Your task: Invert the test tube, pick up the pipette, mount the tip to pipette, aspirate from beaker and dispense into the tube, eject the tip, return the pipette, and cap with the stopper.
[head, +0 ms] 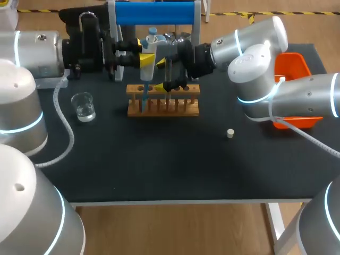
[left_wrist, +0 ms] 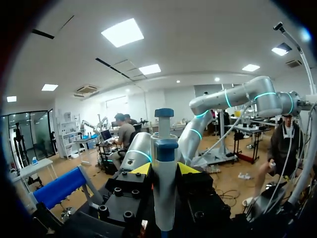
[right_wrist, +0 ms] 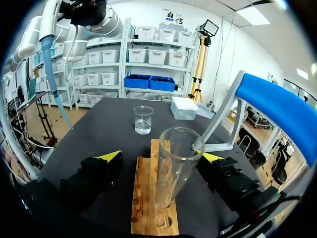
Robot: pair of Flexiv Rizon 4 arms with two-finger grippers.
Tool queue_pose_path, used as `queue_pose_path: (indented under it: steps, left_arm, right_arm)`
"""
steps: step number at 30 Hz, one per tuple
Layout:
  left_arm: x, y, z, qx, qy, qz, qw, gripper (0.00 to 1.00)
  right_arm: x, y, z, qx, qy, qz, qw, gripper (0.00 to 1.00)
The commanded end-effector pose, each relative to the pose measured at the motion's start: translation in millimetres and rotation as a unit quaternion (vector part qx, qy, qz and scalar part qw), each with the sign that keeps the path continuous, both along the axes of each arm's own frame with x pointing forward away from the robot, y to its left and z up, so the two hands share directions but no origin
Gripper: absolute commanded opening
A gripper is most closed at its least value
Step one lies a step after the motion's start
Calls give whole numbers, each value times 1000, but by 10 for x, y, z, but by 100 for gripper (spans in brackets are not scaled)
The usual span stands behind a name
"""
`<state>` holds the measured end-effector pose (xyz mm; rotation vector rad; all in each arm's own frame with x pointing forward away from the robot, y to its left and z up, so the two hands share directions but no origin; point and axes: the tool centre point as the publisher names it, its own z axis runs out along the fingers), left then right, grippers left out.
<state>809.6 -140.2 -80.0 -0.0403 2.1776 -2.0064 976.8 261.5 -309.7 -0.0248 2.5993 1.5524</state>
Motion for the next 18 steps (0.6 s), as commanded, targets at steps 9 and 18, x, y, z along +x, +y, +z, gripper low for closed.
queue_pose_path:
  steps: [9,18]
  left_arm:
    - [-11,-63,-100,-23,-2,8,1000,0]
    - [-27,-194,-122,-37,-15,13,999,0]
  right_arm:
    - [8,-5,2,-1,1,1,1000,100]
    - [8,-5,2,-1,1,1,1000,100]
